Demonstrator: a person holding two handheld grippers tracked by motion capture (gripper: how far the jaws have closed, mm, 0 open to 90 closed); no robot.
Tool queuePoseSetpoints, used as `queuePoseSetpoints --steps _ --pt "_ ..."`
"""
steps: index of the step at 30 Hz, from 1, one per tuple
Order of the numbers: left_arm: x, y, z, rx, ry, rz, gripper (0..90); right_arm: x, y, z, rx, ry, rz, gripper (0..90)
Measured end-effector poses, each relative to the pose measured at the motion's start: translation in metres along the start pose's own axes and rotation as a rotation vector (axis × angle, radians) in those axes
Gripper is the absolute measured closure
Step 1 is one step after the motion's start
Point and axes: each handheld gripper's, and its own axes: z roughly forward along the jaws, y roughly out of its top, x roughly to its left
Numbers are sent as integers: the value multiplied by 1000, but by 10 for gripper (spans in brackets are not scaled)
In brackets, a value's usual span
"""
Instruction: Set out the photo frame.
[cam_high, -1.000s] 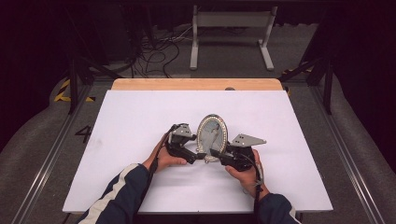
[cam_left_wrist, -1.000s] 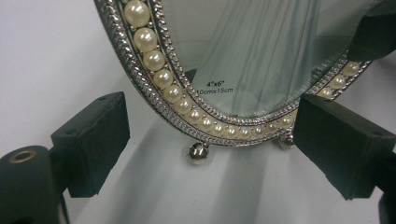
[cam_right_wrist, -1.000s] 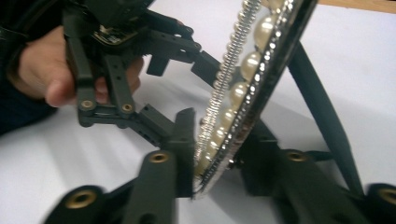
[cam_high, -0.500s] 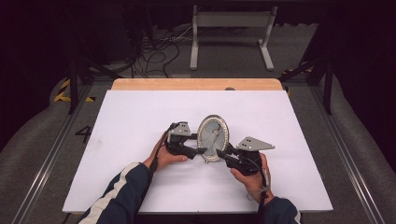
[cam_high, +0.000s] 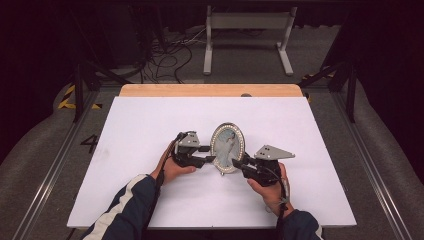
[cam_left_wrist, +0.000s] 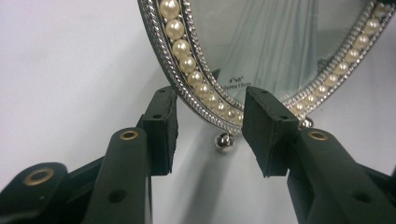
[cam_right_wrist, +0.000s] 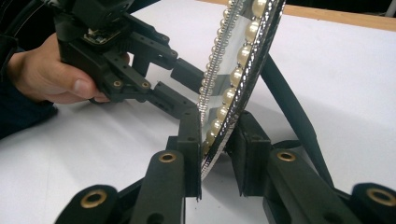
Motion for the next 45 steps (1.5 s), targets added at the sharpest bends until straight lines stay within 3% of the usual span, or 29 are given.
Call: queuePoseSetpoints --steps 4,13,19,24,29,32,38,45 --pt "-2 0 -1 7 11 4 565 0 1 1 3 -5 0 753" --pt "-3 -2 -5 13 -11 16 552 -3 1 1 10 -26 -6 748" --pt "-1 1 -3 -39 -5 -17 365 -1 2 0 5 -39 -12 734" --pt "4 3 -1 -66 11 -77 294 0 5 -6 -10 -51 -25 715" --pt "3 6 0 -84 -6 -70 313 2 8 -13 -33 -77 -29 734" --pt "0 7 0 -77 -23 -55 387 4 9 -14 -37 -95 -37 746" --pt "1 6 -4 -58 -4 -51 503 2 8 -12 -36 -89 -31 757" --pt "-10 6 -9 -19 18 -9 503 -5 8 -10 -47 -106 -15 769"
